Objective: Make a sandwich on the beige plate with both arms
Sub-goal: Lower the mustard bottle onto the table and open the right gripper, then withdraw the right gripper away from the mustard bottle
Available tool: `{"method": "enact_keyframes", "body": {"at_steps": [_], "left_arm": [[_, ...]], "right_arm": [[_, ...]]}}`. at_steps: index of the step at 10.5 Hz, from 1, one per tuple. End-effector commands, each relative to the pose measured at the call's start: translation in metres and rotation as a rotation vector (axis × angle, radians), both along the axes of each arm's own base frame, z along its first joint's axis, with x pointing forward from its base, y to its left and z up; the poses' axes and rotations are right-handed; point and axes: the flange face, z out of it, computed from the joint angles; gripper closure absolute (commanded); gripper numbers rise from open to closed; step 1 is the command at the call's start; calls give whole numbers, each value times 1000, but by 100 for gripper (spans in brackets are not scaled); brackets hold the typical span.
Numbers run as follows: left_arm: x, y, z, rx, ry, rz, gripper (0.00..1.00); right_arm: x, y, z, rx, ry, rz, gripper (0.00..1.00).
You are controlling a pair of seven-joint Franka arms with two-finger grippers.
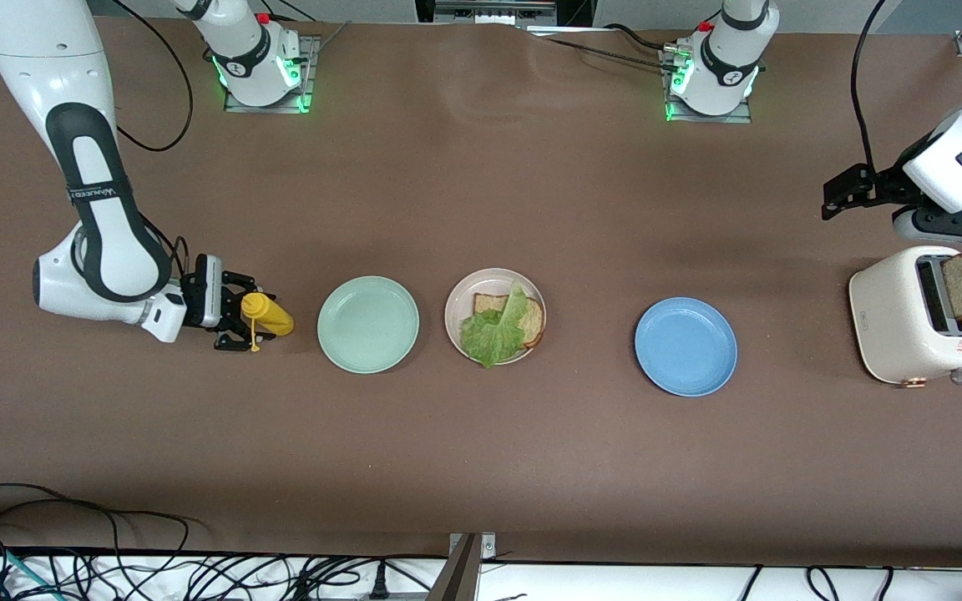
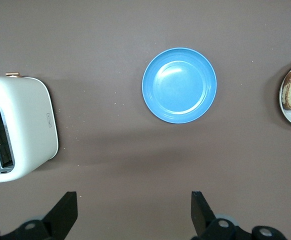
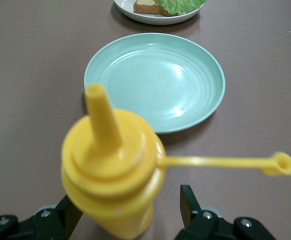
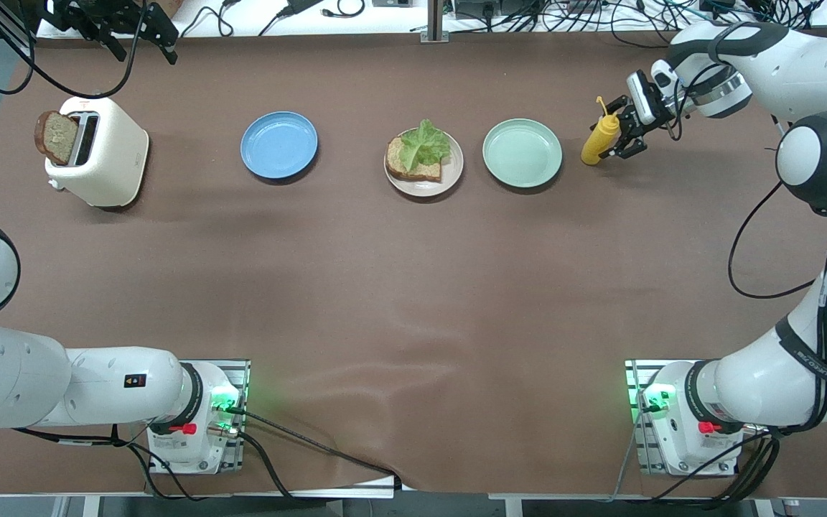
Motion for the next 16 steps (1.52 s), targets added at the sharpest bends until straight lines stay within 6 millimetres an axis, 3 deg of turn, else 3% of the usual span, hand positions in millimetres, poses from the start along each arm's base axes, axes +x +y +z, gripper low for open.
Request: {"method": "enact_keyframes", "body": {"at_steps": [1, 4, 8, 12, 16], "left_arm": [[-1, 0, 6, -24, 0, -8, 0], [-1, 0, 6, -24, 0, -8, 0], [-1, 1, 6, -24, 0, -7, 0], [-2, 6, 4, -32, 5, 5, 0], [1, 8, 0, -38, 12, 10, 0]], "right_arm": [[3, -18, 9, -13, -12, -6, 14], [4, -25, 16, -59, 37, -51, 14], [6, -30, 54, -171, 166, -207, 14], [4, -32, 97, -258, 305, -388, 14], [4, -17, 161, -365, 380, -642, 14]]}}
